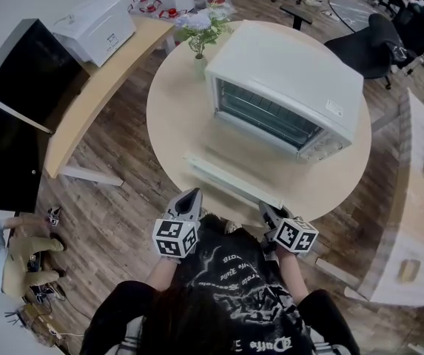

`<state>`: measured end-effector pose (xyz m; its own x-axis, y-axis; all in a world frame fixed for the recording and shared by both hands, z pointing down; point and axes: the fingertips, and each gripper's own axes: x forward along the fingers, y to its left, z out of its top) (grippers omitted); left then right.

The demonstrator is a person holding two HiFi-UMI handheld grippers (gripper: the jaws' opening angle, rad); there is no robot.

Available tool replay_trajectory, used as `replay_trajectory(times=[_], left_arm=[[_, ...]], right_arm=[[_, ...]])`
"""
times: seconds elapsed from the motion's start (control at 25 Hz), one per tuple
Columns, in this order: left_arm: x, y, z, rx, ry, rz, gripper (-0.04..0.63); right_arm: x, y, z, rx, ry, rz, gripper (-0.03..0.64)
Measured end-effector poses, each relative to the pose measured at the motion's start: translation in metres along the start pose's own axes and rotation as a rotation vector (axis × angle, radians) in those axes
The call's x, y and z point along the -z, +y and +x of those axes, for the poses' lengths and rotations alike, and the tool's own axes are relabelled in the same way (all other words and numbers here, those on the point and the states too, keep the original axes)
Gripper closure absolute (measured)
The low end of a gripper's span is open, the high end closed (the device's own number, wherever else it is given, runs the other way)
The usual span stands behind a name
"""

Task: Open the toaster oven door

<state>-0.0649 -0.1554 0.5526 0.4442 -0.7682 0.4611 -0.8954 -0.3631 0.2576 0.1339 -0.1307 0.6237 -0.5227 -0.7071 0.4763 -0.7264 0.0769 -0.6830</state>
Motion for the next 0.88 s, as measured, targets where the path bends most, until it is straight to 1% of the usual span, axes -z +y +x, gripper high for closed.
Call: replay_trajectory(times=[0.28,0.64,0.88], left_arm=[[0.002,-0.003,0.003,0.012,0.015,0.013,0.577],[0.009,-0.008,0.006,0.026,0.043,0.034,0.577],[0.010,-0.011,0.008,0.036,0.056,0.045,0.575]], right_arm=[[0.009,-0.008,0.005,0.039,0.041,-0.003,0.465],[0.016,-0.016,0.009,0.069,0.059,-0.003,0.466],[0.028,-0.025,0.013,0.093,0.102,0.022,0.468]])
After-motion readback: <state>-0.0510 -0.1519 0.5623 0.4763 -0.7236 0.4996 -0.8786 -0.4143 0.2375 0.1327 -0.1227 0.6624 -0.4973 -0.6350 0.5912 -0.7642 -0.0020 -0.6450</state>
